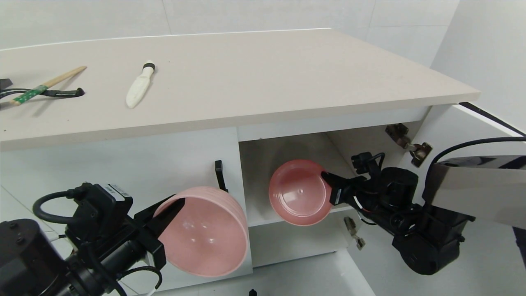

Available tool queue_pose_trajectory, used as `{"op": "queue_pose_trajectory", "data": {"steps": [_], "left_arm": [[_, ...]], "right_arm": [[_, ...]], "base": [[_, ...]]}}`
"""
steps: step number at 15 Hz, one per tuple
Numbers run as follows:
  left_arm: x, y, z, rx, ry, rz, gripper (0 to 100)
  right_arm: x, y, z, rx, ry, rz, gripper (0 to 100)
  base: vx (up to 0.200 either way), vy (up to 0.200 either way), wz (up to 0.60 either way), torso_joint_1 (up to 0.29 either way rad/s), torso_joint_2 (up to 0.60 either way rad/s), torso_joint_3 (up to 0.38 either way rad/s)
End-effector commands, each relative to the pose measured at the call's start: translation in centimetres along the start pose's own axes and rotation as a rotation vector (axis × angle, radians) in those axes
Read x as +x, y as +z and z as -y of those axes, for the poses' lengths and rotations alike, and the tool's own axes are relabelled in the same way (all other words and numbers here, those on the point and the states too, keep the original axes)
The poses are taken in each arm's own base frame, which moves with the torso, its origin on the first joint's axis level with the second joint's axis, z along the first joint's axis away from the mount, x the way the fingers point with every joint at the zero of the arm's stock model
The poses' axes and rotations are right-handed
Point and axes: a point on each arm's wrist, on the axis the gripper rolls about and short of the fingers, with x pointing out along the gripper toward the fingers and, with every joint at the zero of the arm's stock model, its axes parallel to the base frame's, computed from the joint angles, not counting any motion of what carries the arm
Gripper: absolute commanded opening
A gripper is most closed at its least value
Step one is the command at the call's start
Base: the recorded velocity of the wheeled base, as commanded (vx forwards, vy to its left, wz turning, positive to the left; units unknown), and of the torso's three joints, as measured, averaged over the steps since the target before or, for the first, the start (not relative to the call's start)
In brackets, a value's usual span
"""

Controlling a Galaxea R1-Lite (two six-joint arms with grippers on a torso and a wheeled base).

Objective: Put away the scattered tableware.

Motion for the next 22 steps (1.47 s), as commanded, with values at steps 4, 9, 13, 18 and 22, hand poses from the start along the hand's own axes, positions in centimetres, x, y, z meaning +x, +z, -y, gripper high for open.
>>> {"op": "queue_pose_trajectory", "data": {"steps": [4, 9, 13, 18, 22], "left_arm": [[0.0, 0.0, 0.0, 0.000, -0.001, 0.000, 0], [0.2, -0.1, 0.1, 0.000, -0.004, -0.006, 0], [0.2, -0.2, 0.3, 0.000, -0.016, -0.012, 0], [0.3, -0.3, 0.3, 0.000, -0.014, -0.017, 0], [0.3, -0.3, 0.3, 0.002, -0.015, -0.021, 0]], "right_arm": [[2.9, -1.8, 0.9, 0.045, -0.008, 0.017, 0], [6.0, -2.9, 1.6, 0.101, -0.051, 0.082, 0], [7.2, -4.0, 2.1, 0.109, -0.065, 0.095, 0], [7.6, -4.0, 2.1, 0.131, -0.088, 0.114, 0], [7.6, -4.5, 2.2, 0.129, -0.094, 0.102, 0]], "base": [[0.000, 0.000, 0.00, 0.000, 0.00, 0.000], [0.000, 0.000, 0.00, 0.000, 0.00, 0.000], [0.000, 0.000, 0.00, 0.000, 0.00, 0.000], [0.000, 0.000, 0.00, 0.000, 0.00, 0.000], [0.000, 0.000, 0.00, 0.000, 0.00, 0.000]]}}
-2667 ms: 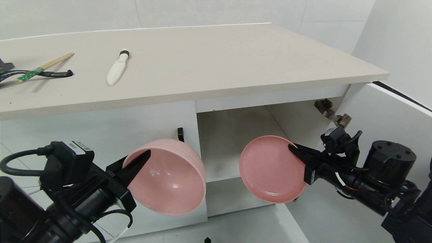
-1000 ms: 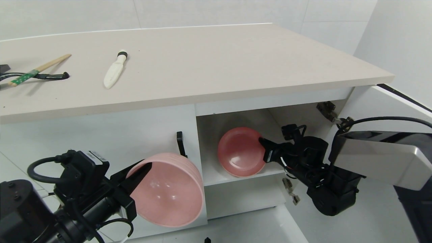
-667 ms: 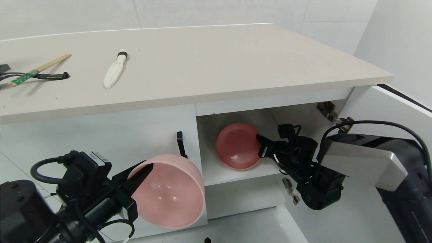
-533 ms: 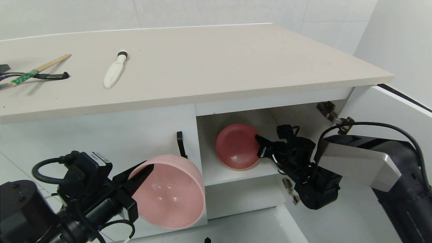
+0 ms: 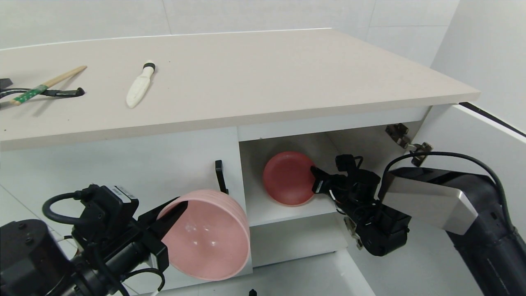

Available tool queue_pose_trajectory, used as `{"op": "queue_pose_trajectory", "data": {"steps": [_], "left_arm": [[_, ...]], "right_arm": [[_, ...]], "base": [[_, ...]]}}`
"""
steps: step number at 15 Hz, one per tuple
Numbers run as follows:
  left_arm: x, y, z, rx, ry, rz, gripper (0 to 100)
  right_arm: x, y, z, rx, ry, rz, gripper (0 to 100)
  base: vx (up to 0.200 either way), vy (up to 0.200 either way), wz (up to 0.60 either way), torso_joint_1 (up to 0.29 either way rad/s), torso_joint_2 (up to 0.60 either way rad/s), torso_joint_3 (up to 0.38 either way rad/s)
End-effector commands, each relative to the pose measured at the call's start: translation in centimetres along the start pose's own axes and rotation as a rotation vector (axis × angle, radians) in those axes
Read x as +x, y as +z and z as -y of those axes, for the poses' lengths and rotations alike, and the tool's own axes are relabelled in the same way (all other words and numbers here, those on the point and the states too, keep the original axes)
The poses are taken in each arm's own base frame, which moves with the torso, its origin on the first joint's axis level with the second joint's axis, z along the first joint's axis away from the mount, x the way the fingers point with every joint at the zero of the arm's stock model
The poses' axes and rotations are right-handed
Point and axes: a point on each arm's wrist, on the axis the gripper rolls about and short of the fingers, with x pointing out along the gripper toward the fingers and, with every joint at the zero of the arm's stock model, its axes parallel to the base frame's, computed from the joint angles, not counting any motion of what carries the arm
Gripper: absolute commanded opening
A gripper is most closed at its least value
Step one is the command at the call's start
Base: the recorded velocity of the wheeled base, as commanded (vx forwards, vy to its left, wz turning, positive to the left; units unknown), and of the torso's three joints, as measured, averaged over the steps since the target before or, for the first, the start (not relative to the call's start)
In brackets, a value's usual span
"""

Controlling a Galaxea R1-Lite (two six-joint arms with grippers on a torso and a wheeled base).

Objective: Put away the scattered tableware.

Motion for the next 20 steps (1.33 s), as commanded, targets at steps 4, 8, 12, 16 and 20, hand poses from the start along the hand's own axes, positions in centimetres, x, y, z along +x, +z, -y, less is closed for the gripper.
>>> {"op": "queue_pose_trajectory", "data": {"steps": [4, 8, 12, 16, 20], "left_arm": [[0.0, 0.0, 0.0, 0.000, 0.000, -0.002, 0], [0.1, -0.1, 0.0, 0.001, -0.001, -0.008, 0], [0.1, -0.1, 0.0, -0.001, 0.000, -0.005, 0], [-0.1, 0.3, 0.8, 0.003, -0.044, 0.019, 0], [-0.8, 1.1, 3.0, 0.009, -0.169, 0.069, 0]], "right_arm": [[0.0, -0.1, 0.0, -0.005, -0.008, 0.001, 100], [-0.2, -0.1, 0.0, -0.025, -0.014, -0.007, 100], [-2.4, 2.8, -2.3, -0.109, -0.028, 0.007, 100], [-8.6, 6.0, -5.4, -0.116, -0.003, -0.047, 100], [-15.0, 8.2, -8.2, -0.124, 0.068, -0.087, 100]], "base": [[0.000, 0.000, 0.00, 0.000, 0.00, 0.000], [0.000, 0.000, 0.00, 0.000, 0.00, 0.000], [0.000, 0.000, 0.00, 0.000, 0.00, 0.000], [0.000, 0.000, 0.00, 0.000, 0.00, 0.000], [0.000, 0.000, 0.00, 0.000, 0.00, 0.000]]}}
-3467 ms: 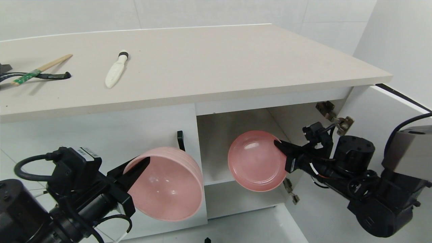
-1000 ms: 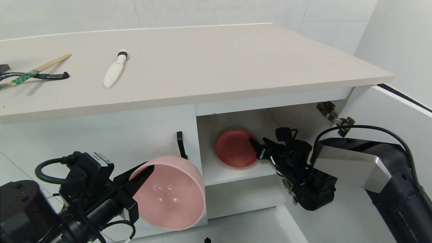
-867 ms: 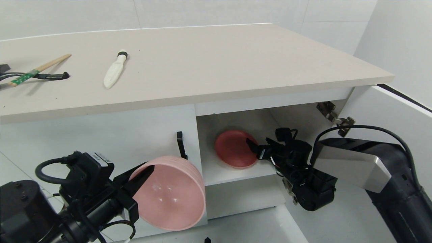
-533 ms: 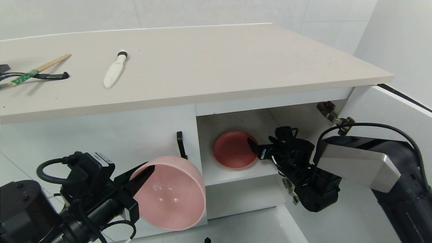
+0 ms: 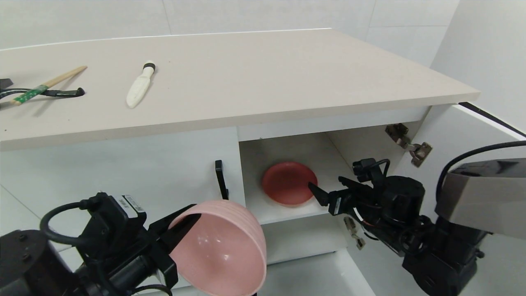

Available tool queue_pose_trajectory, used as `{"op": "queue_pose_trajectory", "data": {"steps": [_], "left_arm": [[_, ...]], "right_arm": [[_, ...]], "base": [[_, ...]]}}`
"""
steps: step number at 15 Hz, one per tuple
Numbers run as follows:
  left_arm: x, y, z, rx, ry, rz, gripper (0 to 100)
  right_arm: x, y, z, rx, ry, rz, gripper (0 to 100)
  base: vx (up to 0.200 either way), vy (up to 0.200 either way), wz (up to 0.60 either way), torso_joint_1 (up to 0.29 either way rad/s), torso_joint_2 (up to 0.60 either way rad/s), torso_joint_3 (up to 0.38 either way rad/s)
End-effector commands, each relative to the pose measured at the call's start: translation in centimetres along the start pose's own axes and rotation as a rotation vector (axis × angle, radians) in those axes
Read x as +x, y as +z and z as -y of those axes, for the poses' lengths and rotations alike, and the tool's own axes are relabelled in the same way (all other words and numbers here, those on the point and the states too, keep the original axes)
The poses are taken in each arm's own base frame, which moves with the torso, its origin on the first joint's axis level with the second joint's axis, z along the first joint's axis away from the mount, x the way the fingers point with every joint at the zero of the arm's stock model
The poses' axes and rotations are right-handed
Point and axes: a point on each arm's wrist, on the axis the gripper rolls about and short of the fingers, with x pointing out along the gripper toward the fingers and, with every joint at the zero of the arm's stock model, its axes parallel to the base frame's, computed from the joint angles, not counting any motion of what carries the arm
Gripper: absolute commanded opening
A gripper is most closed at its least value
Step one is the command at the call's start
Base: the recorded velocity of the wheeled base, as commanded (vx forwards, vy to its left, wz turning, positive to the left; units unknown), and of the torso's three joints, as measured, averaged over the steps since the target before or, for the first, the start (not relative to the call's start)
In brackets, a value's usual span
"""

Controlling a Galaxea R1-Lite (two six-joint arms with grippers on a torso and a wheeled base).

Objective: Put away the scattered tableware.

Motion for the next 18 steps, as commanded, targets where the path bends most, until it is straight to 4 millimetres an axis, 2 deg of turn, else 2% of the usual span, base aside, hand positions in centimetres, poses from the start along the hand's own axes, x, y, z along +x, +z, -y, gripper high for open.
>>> {"op": "queue_pose_trajectory", "data": {"steps": [1, 4, 5, 7, 8, 10, 11, 14, 18], "left_arm": [[-0.2, 0.6, 1.2, 0.018, -0.065, 0.041, 0], [0.8, 1.1, 2.2, 0.093, -0.088, 0.069, 0], [1.6, 1.6, 2.8, 0.106, -0.077, 0.085, 0], [4.6, 2.4, 4.1, 0.100, -0.025, 0.115, 0], [4.6, 2.4, 4.1, 0.100, -0.025, 0.115, 0], [6.3, 1.3, 6.8, 0.134, -0.062, 0.077, 0], [6.6, 1.1, 7.5, 0.139, -0.067, 0.065, 0], [8.3, 0.9, 8.3, 0.135, 0.009, 0.054, 0], [11.3, 0.2, 9.8, 0.121, 0.194, 0.013, 0]], "right_arm": [[-5.3, 3.0, -2.3, -0.007, 0.079, 0.051, 100], [-7.8, 3.9, -2.1, -0.006, 0.079, 0.068, 100], [-8.3, 3.9, -1.9, -0.005, 0.072, 0.066, 100], [-9.2, 3.9, -0.8, 0.000, 0.029, 0.058, 100], [-9.2, 3.9, -0.8, 0.000, 0.029, 0.058, 100], [-10.1, 4.8, 0.1, -0.007, -0.005, 0.097, 100], [-10.4, 4.6, 0.7, -0.084, -0.035, 0.081, 100], [-10.5, 4.9, 2.3, -0.238, -0.115, 0.083, 100], [-10.7, 6.8, 1.9, -0.243, -0.107, 0.181, 100]], "base": [[0.000, 0.000, 0.00, 0.000, 0.00, 0.000], [0.000, 0.000, 0.00, 0.000, 0.00, 0.000], [0.000, 0.000, 0.00, 0.000, 0.00, 0.000], [0.000, 0.000, 0.00, 0.000, 0.00, 0.000], [0.000, 0.000, 0.00, 0.000, 0.00, 0.000], [0.000, 0.000, 0.00, 0.000, 0.00, 0.000], [0.000, 0.000, 0.00, 0.000, 0.00, 0.000], [0.000, 0.000, 0.00, 0.000, 0.00, 0.000], [0.000, 0.000, 0.00, 0.000, 0.00, 0.000]]}}
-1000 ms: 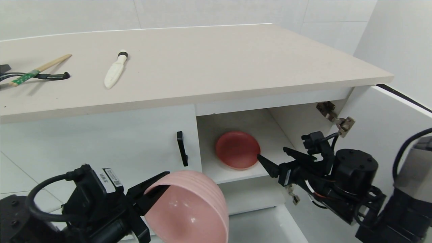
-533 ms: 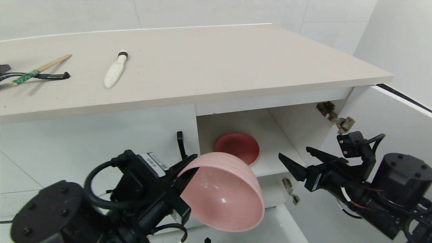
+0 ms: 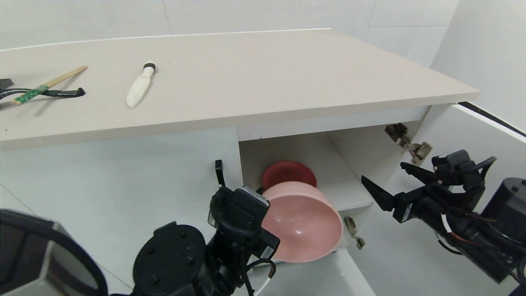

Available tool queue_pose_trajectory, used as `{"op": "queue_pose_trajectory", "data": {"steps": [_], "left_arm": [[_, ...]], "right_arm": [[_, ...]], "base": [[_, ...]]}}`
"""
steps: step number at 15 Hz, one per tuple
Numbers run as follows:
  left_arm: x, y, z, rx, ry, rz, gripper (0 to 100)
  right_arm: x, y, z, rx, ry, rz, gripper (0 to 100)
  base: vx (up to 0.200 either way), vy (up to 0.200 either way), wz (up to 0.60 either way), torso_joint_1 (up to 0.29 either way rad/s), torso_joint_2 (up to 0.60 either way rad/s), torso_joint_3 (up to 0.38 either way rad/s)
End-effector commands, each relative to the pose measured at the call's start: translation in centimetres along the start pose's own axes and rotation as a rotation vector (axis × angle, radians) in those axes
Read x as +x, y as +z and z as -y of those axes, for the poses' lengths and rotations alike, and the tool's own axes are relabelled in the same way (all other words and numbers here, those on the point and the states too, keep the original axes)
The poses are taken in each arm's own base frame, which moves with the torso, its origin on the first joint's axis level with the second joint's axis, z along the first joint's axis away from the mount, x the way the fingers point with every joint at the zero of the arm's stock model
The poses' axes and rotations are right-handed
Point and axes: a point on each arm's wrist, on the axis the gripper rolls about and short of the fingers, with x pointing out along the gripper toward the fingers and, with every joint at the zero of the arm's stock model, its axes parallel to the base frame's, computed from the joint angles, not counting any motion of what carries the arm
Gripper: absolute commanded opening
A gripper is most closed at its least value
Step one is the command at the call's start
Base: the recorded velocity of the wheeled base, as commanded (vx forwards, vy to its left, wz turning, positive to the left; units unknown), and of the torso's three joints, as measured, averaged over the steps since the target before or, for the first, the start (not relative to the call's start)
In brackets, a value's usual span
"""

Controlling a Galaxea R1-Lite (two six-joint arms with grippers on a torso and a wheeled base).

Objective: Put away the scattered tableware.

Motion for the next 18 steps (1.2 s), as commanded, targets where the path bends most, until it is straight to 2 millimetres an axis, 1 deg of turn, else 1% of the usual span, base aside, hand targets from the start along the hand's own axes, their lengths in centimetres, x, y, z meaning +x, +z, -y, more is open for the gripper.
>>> {"op": "queue_pose_trajectory", "data": {"steps": [1, 2, 4, 6, 8, 10, 11, 12, 14, 16, 18], "left_arm": [[1.4, -1.1, 1.5, 0.012, 0.017, -0.027, 0], [2.4, -1.3, 2.0, 0.009, 0.076, -0.039, 0], [3.1, -1.6, 2.3, 0.007, 0.103, -0.045, 0], [3.1, -1.8, 2.2, 0.016, 0.102, -0.052, 0], [3.1, -1.9, 2.2, 0.037, 0.102, -0.055, 0], [3.8, -2.3, 2.1, 0.054, 0.115, -0.061, 0], [3.8, -2.3, 2.1, 0.052, 0.115, -0.062, 0], [4.1, -2.2, 1.9, 0.044, 0.119, -0.054, 0], [5.8, -1.3, 1.7, 0.003, 0.156, -0.006, 0], [6.8, -0.6, 2.3, -0.039, 0.166, 0.031, 0], [7.1, -0.4, 2.7, -0.065, 0.165, 0.045, 0]], "right_arm": [[-0.2, 1.1, 0.0, 0.002, -0.002, 0.051, 100], [-0.3, 1.3, -0.3, 0.002, 0.014, 0.063, 100], [-0.4, 1.5, -1.1, 0.002, 0.048, 0.071, 100], [-0.7, 1.8, -1.7, 0.003, 0.078, 0.084, 100], [-0.7, 1.8, -1.8, 0.003, 0.081, 0.084, 100], [-0.8, 1.8, -1.8, 0.003, 0.083, 0.087, 100], [-1.3, 2.2, -2.1, 0.006, 0.097, 0.105, 100], [-1.5, 2.3, -2.6, 0.006, 0.121, 0.107, 100], [-2.1, 1.9, -3.6, 0.003, 0.173, 0.086, 100], [-2.1, 1.9, -3.6, 0.003, 0.177, 0.086, 100], [-2.1, 1.9, -3.6, 0.004, 0.175, 0.088, 100]], "base": [[0.000, 0.000, 0.00, 0.000, 0.00, 0.000], [0.000, 0.000, 0.00, 0.000, 0.00, 0.000], [0.000, 0.000, 0.00, 0.000, 0.00, 0.000], [0.000, 0.000, 0.00, 0.000, 0.00, 0.000], [0.000, 0.000, 0.00, 0.000, 0.00, 0.000], [0.000, 0.000, 0.00, 0.000, 0.00, 0.000], [0.000, 0.000, 0.00, 0.000, 0.00, 0.000], [0.000, 0.000, 0.00, 0.000, 0.00, 0.000], [0.000, 0.000, 0.00, 0.000, 0.00, 0.000], [0.000, 0.000, 0.00, 0.000, 0.00, 0.000], [0.000, 0.000, 0.00, 0.000, 0.00, 0.000]]}}
